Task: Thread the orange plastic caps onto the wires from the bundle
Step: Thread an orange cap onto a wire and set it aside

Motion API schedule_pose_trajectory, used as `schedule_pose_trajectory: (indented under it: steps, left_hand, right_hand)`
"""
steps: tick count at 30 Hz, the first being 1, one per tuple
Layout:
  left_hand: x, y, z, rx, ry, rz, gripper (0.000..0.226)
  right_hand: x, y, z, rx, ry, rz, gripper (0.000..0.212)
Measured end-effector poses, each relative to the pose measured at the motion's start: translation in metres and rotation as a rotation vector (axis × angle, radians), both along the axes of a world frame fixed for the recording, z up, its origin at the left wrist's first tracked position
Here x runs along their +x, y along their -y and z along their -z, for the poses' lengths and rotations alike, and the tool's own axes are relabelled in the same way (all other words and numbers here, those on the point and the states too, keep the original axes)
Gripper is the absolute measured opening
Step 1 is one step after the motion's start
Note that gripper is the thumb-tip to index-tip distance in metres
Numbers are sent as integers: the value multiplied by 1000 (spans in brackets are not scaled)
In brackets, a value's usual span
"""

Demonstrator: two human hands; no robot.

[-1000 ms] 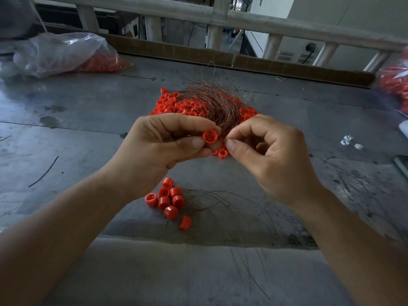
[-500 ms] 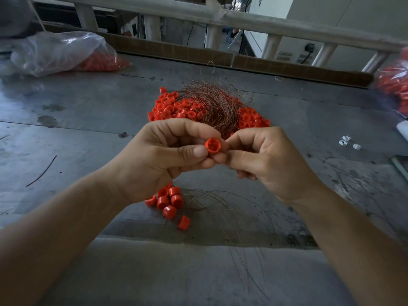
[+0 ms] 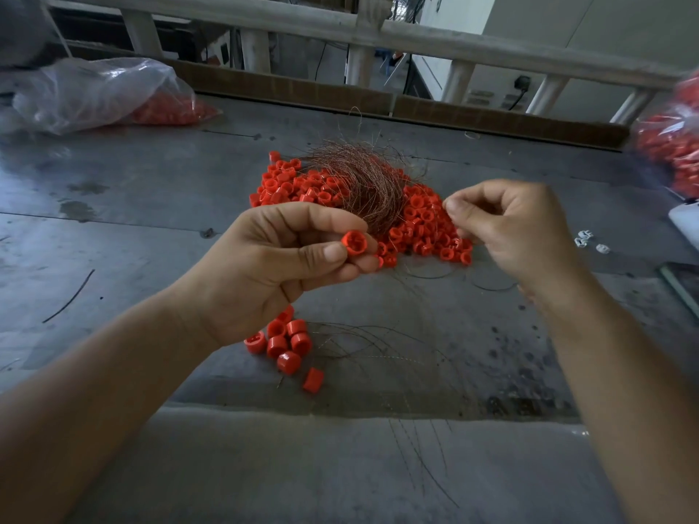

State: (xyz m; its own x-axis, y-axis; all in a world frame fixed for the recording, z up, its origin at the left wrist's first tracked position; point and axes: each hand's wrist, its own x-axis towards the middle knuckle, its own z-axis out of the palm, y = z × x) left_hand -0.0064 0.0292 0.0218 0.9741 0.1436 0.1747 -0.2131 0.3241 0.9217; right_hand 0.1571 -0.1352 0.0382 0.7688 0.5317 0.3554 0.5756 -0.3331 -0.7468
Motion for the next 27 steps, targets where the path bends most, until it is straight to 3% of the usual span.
schedule_pose_trajectory:
  steps: [4, 7, 27]
  left_hand:
    - [0, -1, 0, 5, 3, -8, 21]
    - [-1, 0, -1, 2, 3, -10, 21]
    - [-1, 2, -2, 9, -30, -12, 22]
  right_hand:
    - [4, -4, 13, -281, 141, 13, 13]
    - [8, -7, 22, -372, 168, 33, 8]
    - [16, -13, 37, -473, 244, 12, 12]
